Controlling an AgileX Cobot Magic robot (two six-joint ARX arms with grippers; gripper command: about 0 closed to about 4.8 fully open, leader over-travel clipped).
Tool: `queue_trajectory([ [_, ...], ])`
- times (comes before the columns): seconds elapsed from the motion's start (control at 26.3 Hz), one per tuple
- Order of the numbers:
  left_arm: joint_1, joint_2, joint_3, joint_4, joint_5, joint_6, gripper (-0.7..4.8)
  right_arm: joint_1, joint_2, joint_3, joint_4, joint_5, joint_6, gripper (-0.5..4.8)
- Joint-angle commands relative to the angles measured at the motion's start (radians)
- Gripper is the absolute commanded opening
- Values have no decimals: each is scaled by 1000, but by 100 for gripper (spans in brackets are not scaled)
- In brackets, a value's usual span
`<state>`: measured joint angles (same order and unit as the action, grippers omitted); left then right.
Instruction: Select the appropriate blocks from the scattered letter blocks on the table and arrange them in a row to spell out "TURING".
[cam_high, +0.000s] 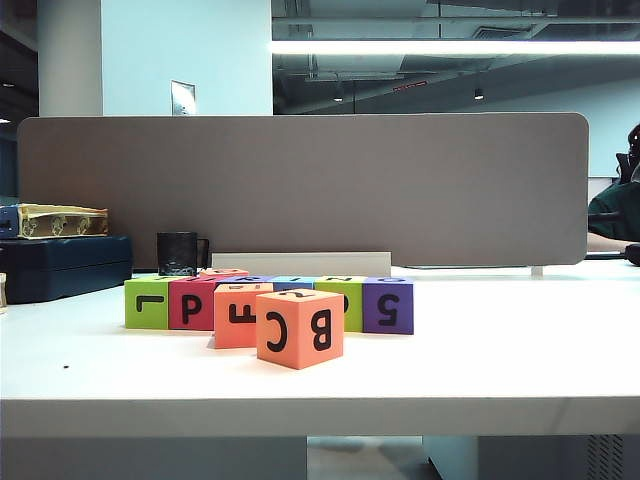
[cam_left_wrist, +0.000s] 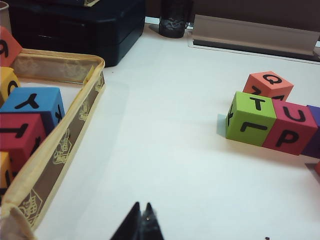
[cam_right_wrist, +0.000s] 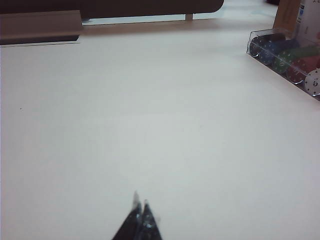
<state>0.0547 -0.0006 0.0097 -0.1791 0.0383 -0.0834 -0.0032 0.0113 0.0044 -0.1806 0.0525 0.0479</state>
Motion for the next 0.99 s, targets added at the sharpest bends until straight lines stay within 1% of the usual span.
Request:
queue_trajectory([
  [0.04, 1, 0, 1, -2, 7, -3, -5, 0, -12, -3, -3, 4, 5, -1],
  [0.27, 1, 0, 1, -2, 8, -3, -5, 0, -12, -3, -3, -5, 5, -1],
  [0.42, 1, 0, 1, -2, 8, -3, -5, 0, -12, -3, -2, -32, 5, -1],
  [0.99, 1, 1, 1, -2, 8, -3, -5, 0, -12, -2, -2, -29, 5, -1],
])
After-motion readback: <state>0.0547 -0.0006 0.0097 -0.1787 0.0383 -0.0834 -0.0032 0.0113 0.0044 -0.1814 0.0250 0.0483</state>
